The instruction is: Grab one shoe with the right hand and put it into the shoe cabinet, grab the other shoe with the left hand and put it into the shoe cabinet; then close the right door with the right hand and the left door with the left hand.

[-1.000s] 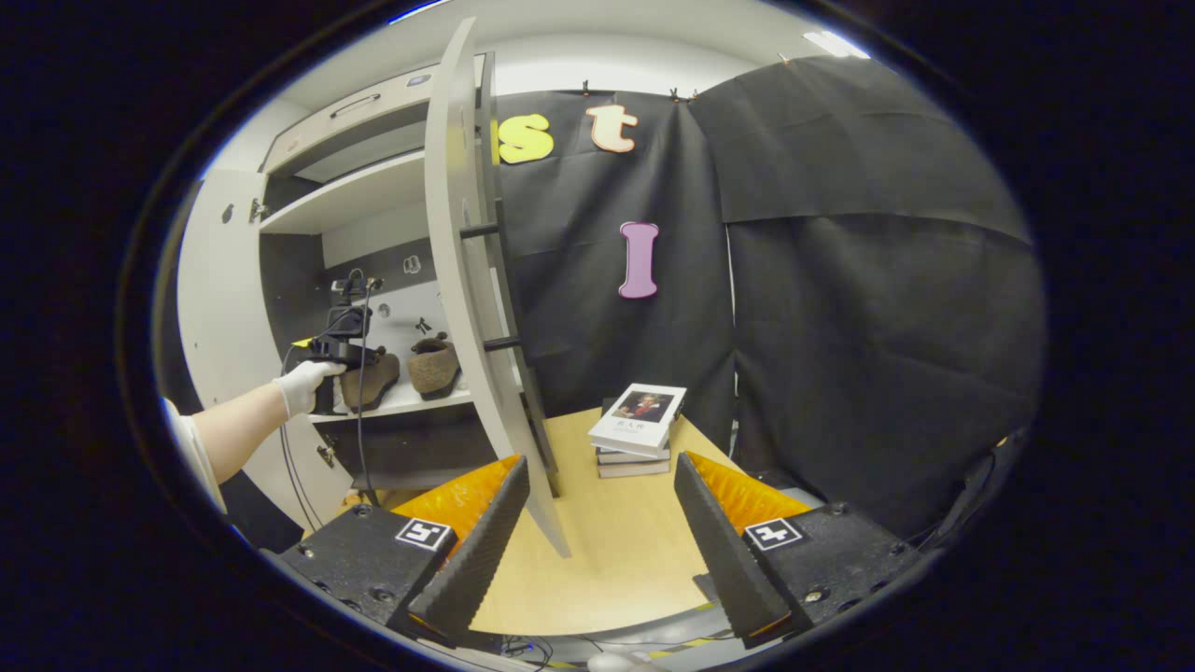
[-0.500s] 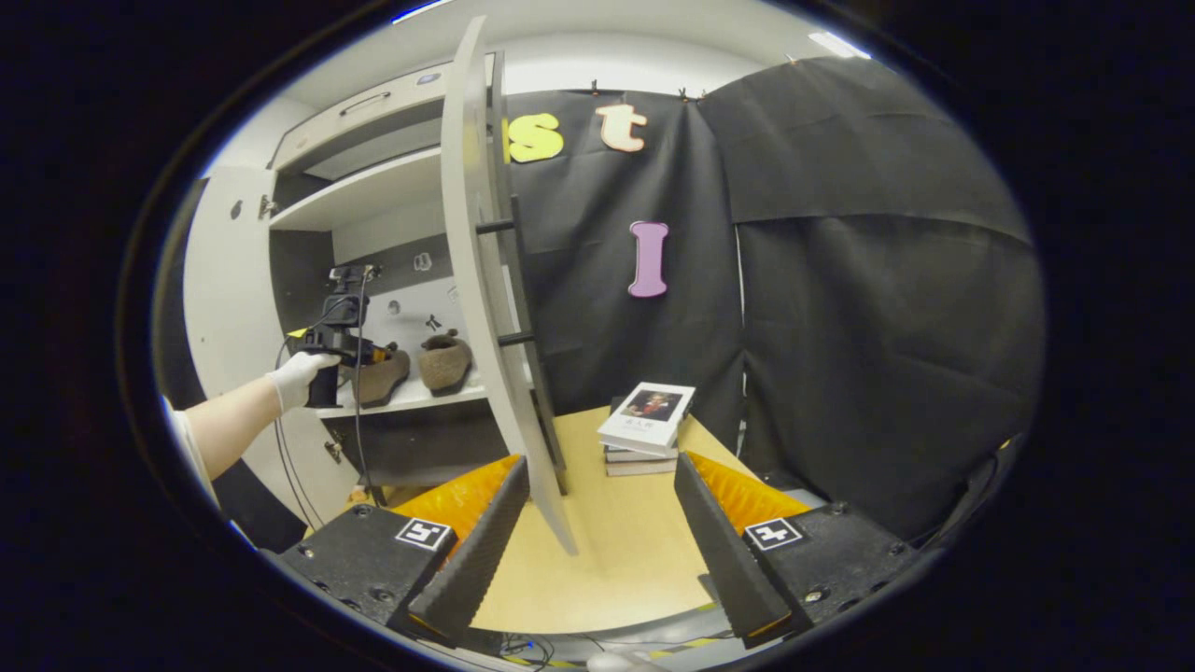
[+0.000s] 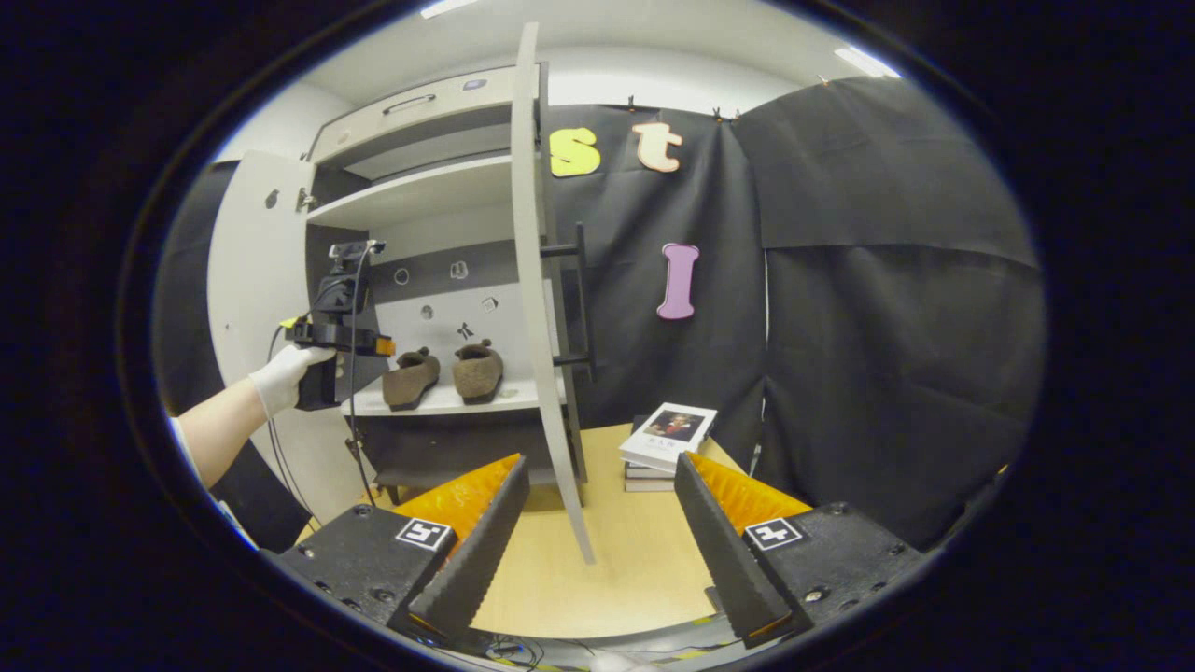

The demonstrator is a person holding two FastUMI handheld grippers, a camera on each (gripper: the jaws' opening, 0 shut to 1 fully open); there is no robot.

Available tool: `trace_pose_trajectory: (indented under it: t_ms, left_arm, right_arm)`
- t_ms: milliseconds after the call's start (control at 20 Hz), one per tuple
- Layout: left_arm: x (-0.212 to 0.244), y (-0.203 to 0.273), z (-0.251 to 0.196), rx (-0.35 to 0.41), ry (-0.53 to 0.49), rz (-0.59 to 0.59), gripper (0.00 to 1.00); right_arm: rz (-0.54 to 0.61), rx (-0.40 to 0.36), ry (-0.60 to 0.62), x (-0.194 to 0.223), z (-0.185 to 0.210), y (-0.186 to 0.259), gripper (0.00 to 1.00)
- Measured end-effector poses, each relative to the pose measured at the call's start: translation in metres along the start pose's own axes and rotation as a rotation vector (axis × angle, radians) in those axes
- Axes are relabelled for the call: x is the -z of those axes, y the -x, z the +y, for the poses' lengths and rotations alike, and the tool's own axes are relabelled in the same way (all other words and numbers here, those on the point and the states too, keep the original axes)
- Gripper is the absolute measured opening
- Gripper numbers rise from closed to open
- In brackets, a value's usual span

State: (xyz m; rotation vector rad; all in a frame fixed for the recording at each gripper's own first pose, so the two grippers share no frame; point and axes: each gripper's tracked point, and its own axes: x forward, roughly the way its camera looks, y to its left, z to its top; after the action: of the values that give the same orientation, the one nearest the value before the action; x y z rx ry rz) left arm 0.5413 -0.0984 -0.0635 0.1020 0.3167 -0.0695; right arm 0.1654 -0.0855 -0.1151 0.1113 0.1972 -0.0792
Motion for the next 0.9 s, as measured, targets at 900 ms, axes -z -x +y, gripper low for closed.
trace_pose_trajectory:
  t_ms: [900]
  left_arm:
    - [0.010, 0.280, 0.028, -0.025, 0.012, -0.320, 0.96]
  right_arm:
    - [-0.065, -0.080, 0.060, -0.009, 0.066, 0.030, 0.99]
